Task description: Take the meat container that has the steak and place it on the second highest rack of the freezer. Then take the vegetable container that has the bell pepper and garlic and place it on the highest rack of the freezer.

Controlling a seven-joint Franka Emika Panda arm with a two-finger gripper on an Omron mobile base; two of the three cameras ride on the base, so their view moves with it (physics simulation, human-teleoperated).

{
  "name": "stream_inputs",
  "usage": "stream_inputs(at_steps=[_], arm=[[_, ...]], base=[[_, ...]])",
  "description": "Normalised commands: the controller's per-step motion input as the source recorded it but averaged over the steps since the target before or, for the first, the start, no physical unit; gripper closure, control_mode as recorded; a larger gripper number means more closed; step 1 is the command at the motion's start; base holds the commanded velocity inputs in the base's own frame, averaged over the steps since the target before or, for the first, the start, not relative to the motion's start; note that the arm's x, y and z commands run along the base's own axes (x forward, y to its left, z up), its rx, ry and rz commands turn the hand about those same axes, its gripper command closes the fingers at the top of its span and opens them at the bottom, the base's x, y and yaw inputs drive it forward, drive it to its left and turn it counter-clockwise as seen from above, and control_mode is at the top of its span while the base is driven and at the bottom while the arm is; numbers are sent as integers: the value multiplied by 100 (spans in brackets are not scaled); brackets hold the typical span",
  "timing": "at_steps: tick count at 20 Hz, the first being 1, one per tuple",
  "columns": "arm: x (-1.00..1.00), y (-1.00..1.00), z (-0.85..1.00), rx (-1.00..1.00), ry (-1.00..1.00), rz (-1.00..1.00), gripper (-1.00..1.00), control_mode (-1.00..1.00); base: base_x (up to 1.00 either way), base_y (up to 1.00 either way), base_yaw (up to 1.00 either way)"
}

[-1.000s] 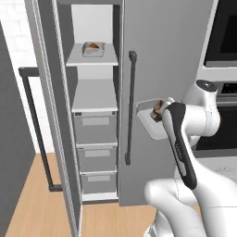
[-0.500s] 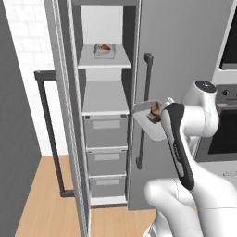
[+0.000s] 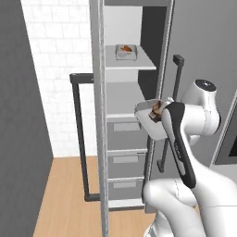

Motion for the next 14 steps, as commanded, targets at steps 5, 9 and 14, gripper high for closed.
stream_inputs(at_steps=[5,9,14], arm=[[0,0,0,0,0,0,100,100],[0,0,0,0,0,0,100,100],[0,0,0,0,0,0,100,100]], base=[[39,-3,-3],[45,9,-4],[34,15,-8]])
